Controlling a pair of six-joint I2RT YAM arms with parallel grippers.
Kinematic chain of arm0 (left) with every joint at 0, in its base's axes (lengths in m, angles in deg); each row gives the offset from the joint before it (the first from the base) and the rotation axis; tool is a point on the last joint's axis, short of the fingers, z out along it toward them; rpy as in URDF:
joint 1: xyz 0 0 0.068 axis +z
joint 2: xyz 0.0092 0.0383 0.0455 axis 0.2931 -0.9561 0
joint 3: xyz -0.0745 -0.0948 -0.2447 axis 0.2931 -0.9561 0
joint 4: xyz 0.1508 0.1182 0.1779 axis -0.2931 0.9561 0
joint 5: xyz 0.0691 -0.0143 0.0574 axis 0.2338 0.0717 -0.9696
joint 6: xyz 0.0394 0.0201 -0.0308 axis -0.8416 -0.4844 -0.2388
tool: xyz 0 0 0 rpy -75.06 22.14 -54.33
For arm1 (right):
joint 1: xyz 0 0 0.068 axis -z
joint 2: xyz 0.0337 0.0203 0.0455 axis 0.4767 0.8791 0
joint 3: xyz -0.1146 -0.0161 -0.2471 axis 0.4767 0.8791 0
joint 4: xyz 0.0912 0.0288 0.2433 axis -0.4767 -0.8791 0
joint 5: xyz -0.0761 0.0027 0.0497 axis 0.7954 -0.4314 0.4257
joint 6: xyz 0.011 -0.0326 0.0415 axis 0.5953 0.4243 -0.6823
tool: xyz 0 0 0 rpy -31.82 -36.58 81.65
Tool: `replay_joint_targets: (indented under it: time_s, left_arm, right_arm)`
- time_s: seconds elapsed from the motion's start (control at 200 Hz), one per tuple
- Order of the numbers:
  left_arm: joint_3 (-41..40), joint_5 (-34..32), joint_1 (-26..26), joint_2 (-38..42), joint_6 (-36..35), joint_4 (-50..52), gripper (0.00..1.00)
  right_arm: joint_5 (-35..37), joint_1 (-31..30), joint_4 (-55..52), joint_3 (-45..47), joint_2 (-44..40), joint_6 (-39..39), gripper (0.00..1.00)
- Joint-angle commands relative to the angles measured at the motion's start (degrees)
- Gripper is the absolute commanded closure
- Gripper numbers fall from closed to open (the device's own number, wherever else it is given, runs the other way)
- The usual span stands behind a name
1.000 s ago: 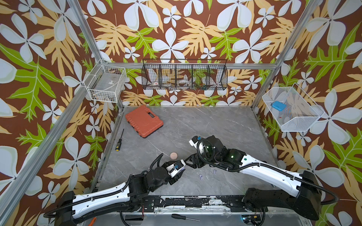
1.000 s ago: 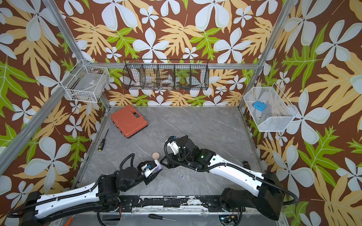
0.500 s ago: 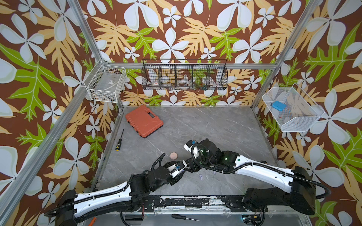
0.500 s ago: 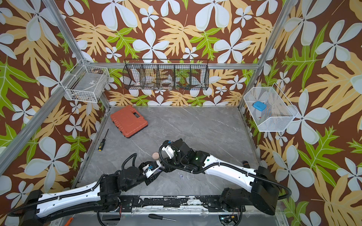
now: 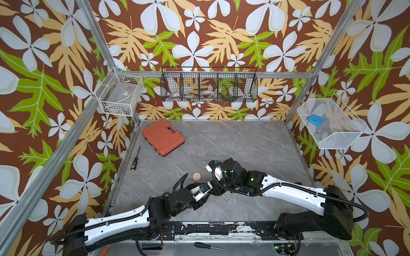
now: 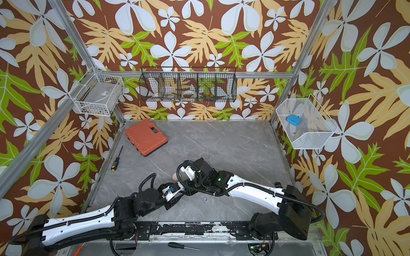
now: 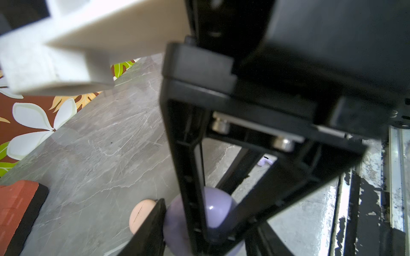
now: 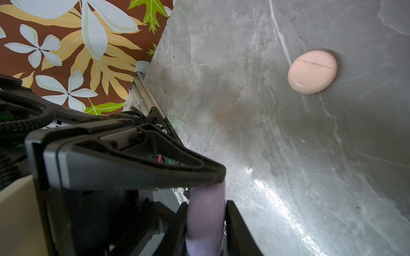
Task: Insert wireless bluetooth earbuds into charging case
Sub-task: Pick up the charging case from the center of the table.
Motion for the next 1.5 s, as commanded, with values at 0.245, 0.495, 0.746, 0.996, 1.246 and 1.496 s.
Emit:
replay_joint_targets:
  time_s: [0.245,0.495,0.746,0.996,1.246,1.496]
  left_arm:
    - [1.00,0.94,0.01,-1.31,-0.30,-1.42,1.00]
    - [1.36,1.79,0.03,-1.76,-0.74,-1.08,0.68]
    - [1.77,2.36,-0.02,0.72,-1.38,-0.32,0.00]
    - [7.06,9.39,0.01,8.26,5.29,8.75,0.00]
    - [13.06,20.19,0.06,12.56,16.04,17.26,0.00]
    - [14.72,38.80,4.48,10.92,22.19,13.00,0.02]
  right_arm:
    - [-0.23,-0.53,1.16,-0.06,-0.44,-0.22,0.86]
    - [0.09,-0.55,0.78,0.30,-1.11,0.11,0.98]
    - [2.00,-0.15,-0.33,0.23,-3.59,1.15,1.00]
    - [-0.36,5.07,-6.41,0.37,-12.83,7.96,1.00]
    - [-6.15,5.08,-11.30,0.31,-21.87,15.53,1.00]
    - [-11.74,5.13,-10.66,1.57,-25.13,17.71,1.00]
